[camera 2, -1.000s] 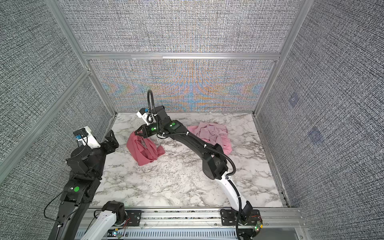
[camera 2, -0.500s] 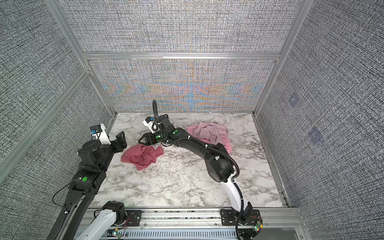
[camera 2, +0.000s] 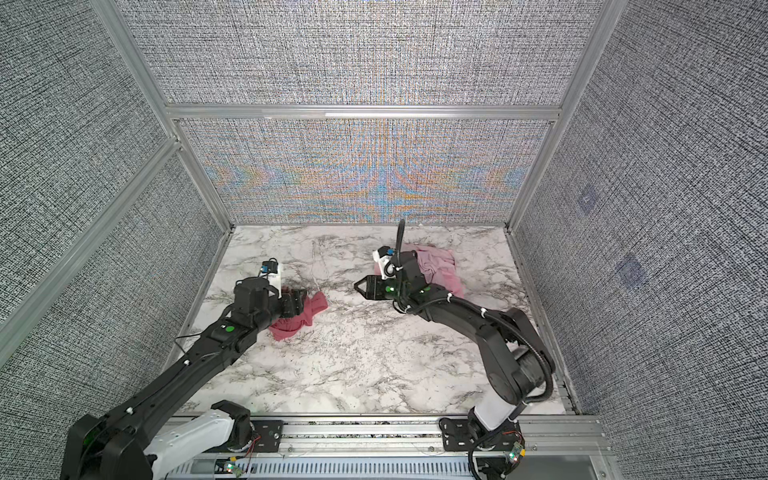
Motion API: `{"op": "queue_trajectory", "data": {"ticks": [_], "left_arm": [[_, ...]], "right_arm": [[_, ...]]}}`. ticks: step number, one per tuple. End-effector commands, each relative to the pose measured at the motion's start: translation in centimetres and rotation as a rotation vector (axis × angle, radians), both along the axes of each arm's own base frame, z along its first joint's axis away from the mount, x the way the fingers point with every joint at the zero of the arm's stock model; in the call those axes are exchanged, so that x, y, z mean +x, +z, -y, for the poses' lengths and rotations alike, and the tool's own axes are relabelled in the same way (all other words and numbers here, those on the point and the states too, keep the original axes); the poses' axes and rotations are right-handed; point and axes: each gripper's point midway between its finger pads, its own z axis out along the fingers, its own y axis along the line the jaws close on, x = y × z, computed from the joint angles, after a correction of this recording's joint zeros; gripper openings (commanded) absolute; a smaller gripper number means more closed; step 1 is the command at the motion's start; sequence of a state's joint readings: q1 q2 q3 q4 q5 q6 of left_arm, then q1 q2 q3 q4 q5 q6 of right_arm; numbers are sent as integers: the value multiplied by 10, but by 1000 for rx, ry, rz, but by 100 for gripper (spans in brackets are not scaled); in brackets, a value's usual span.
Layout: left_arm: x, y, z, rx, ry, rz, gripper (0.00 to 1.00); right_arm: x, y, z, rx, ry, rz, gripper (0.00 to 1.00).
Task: Pick out a specific cloth from the pile
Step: 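Grasp the rose-red cloth with the left gripper while the right gripper returns to the pile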
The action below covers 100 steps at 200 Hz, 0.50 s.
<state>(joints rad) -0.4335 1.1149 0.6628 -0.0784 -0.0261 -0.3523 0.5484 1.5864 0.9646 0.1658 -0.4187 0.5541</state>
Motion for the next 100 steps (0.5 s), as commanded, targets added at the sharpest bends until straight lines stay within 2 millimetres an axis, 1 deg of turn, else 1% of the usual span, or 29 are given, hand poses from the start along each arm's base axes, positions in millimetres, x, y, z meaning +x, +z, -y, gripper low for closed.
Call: {"op": "queue_trajectory", "data": {"ticks": [1,21,49,62,84,100], "left_arm": [[13,-9,13,6,11,5,72],[20,-31,17,45,27,-59,72],[30,-59,17,116,51,-139,72],[34,-69,19,127,50,-163,72],[38,-82,24,129,45,-197,72],[40,-90,21,151,60,-209,72]], "right_arm": [[-2,2,25,-17,-64,42,58],[-8,4,46,-41,-99,54,58],[-13,10,65,-69,-110,55,58],[-15,10,72,-79,-118,60,58],[-16,12,80,-72,-136,62,58],[-18,9,84,-70,-144,64,58]]}}
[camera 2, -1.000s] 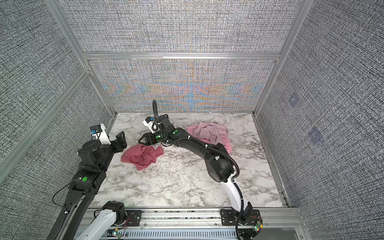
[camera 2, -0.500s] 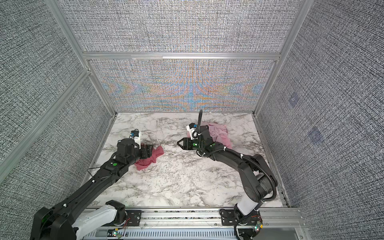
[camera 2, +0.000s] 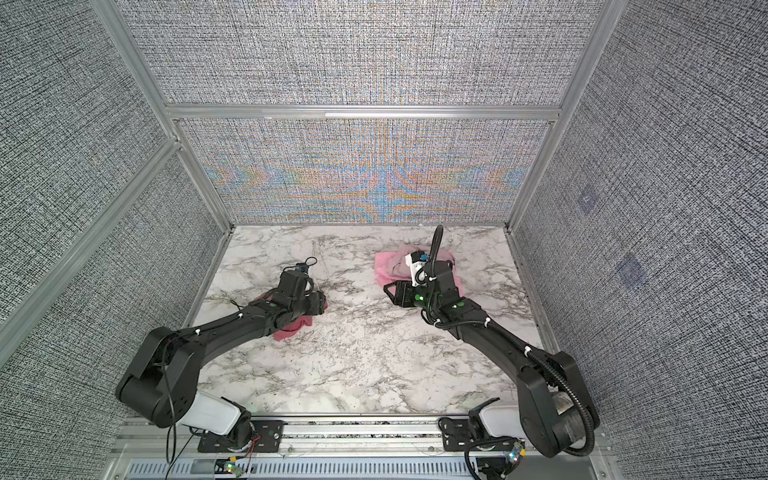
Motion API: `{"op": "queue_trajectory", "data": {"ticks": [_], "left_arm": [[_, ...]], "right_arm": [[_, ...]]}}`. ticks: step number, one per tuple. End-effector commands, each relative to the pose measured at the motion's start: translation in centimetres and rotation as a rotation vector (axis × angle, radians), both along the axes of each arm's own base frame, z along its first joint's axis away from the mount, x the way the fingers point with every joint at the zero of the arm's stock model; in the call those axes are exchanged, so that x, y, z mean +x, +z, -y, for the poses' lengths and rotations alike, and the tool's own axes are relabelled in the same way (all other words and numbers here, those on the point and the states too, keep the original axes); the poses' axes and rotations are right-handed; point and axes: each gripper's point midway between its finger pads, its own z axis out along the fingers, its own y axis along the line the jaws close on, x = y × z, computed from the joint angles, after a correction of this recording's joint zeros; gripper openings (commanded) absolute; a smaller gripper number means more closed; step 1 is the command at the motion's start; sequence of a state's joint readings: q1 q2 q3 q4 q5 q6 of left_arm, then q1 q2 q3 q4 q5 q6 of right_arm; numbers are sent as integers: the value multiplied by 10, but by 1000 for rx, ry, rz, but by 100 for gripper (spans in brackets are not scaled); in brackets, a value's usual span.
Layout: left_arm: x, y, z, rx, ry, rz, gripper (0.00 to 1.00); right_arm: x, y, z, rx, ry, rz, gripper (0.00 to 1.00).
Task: Pick out a specific cloth from the pile
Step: 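Grasp the rose-red cloth with the left gripper while the right gripper returns to the pile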
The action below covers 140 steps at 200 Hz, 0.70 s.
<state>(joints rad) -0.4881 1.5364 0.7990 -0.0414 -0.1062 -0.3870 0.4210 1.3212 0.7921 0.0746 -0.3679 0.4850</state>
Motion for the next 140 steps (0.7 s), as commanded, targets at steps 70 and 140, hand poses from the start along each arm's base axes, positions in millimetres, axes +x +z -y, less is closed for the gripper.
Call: {"op": "queue_trajectory", "data": {"ticks": [70,140], "left_arm": [[13,-26,5,22,22,-48,66],[20,-45,14,40,-10,-85,58]], "right_arm": [[-1,-3,14,-7,-27,-4,58],[2,-6,14,-4,-27,-14,58]]}}
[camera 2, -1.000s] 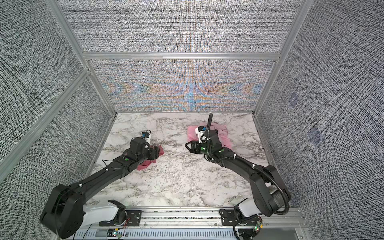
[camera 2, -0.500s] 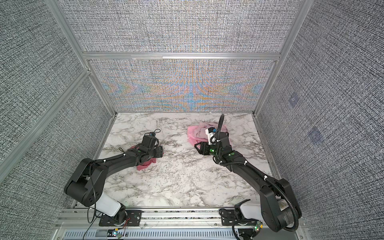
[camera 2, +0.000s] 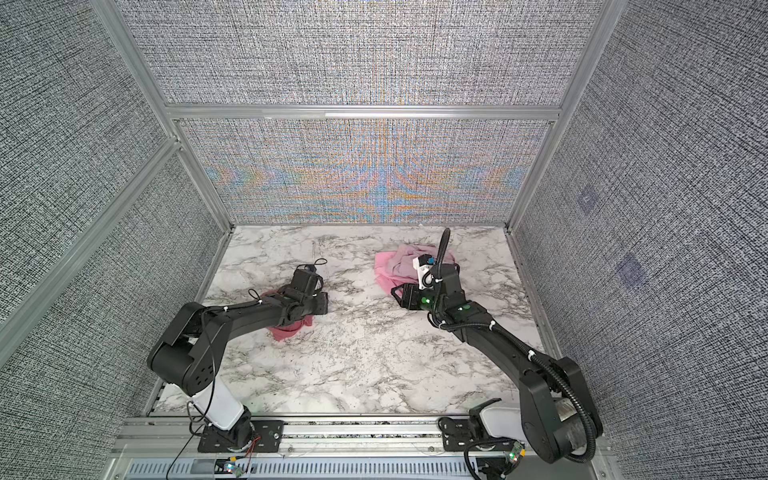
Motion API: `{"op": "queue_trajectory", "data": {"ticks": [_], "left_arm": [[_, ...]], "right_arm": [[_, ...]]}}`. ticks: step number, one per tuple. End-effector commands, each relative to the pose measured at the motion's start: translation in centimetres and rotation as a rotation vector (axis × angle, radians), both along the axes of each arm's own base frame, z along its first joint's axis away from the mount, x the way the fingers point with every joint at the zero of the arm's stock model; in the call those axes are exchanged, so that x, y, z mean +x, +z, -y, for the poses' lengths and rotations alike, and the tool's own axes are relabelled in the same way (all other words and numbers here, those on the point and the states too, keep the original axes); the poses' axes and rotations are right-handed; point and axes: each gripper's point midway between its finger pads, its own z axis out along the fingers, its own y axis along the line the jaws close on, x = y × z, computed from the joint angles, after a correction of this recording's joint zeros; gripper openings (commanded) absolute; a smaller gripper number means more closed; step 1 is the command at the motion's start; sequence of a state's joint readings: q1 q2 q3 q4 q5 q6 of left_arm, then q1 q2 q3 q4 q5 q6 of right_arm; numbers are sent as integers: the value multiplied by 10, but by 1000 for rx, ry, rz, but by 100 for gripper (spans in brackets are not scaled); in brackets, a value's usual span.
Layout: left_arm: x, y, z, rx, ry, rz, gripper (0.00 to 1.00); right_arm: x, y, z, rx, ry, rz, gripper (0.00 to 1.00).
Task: Pick out a specific cloth from the pile
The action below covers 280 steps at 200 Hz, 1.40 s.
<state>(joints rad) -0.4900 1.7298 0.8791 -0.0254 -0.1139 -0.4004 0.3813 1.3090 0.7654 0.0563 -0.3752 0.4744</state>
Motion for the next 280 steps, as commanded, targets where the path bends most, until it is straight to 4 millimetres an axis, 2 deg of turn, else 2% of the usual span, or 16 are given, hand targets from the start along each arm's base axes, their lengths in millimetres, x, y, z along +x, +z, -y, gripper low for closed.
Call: {"op": "queue_trajectory", "data": {"ticks": [1,23,47,88,103,117,129,146,177,201,219,233,255,271,280], "left_arm": [[4,-3,6,-3,-24,-1,58],[6,-8,8,-1,-31,-12,55],[8,-12,10,9,-36,-20,47],[10,-16,11,20,-43,-29,22],[12,-13,14,12,-55,-23,0],[12,-5,19,-1,-74,-15,0],[15,7,23,-8,-86,6,0],[20,34,29,-31,-100,56,0],[26,101,37,-103,-113,185,0],[25,154,33,-135,-116,300,0],[22,182,18,-125,-56,360,0],[17,198,4,-100,-13,409,0],[6,209,-22,-47,56,460,0],[-3,207,-37,-11,88,464,0],[-6,199,-45,9,108,443,0]], "right_arm": [[2,4,-2,12,1,10,58],[3,3,-1,15,-3,5,58],[4,2,1,12,-9,4,58],[6,5,4,14,-22,11,58],[6,5,5,16,-26,9,58],[7,6,5,17,-28,11,58],[6,7,6,17,-28,14,58],[7,8,6,19,-30,14,58],[7,11,8,23,-34,20,58],[6,13,7,29,-31,21,58],[5,15,7,36,-31,20,58],[4,16,7,41,-29,21,58],[2,18,7,46,-28,24,58],[2,19,7,51,-28,26,58],[2,19,6,55,-28,25,58]]}}
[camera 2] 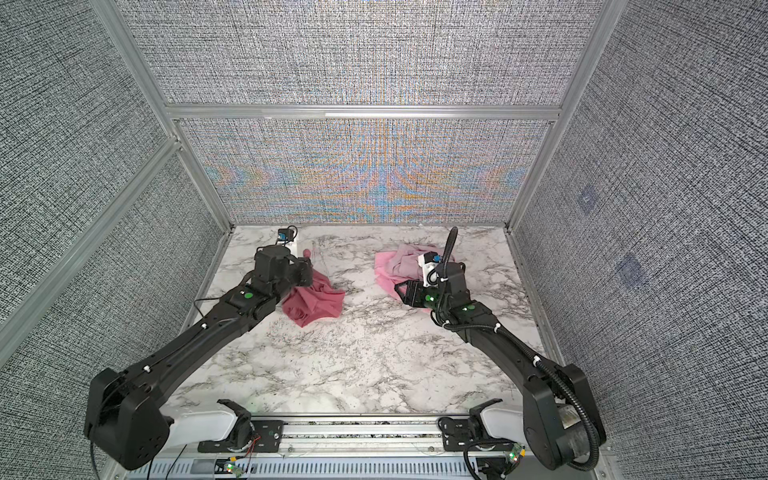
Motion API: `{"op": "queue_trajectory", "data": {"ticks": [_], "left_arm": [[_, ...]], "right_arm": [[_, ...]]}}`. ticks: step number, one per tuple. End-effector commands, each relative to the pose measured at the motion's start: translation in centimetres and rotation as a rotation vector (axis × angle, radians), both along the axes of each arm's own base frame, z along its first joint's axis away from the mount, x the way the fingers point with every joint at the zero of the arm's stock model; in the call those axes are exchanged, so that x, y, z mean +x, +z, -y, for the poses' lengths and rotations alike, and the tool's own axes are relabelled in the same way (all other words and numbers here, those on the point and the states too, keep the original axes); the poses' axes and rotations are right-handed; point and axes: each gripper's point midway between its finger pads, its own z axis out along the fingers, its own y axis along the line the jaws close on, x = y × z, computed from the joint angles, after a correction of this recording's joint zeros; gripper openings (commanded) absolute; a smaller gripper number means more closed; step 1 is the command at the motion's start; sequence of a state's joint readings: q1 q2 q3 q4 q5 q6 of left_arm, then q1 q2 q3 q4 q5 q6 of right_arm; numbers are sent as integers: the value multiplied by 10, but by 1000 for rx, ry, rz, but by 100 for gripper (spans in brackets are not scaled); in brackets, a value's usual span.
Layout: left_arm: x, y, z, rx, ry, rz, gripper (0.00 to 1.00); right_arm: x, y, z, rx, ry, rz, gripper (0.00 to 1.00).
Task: Pick out a specific cloth from the pile
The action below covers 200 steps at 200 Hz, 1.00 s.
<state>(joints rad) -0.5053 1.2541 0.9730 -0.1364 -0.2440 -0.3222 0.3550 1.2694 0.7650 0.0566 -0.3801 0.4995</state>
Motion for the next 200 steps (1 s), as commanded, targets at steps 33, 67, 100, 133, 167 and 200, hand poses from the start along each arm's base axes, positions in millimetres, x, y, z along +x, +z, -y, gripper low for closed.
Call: {"op": "queue_trajectory", "data": {"ticks": [33,67,100,133,167,200], "left_arm": [[-20,-43,-48,100,171,-110,0],[-36,-70,-76,135,271,-168,0],[-41,-96,-105,125,364,-217,0],[-37,-121,-114,88,384,-240,0],[-30,-144,-109,65,375,-284,23],[-33,-135,-102,38,350,-328,49]], "right_arm": [[-1,6,-5,37,13,2,58],[-3,8,-5,39,21,5,58],[-1,8,-6,40,23,5,58],[2,10,-10,40,39,3,58],[1,9,-9,28,43,1,58],[-4,3,-3,6,22,2,58]]}}
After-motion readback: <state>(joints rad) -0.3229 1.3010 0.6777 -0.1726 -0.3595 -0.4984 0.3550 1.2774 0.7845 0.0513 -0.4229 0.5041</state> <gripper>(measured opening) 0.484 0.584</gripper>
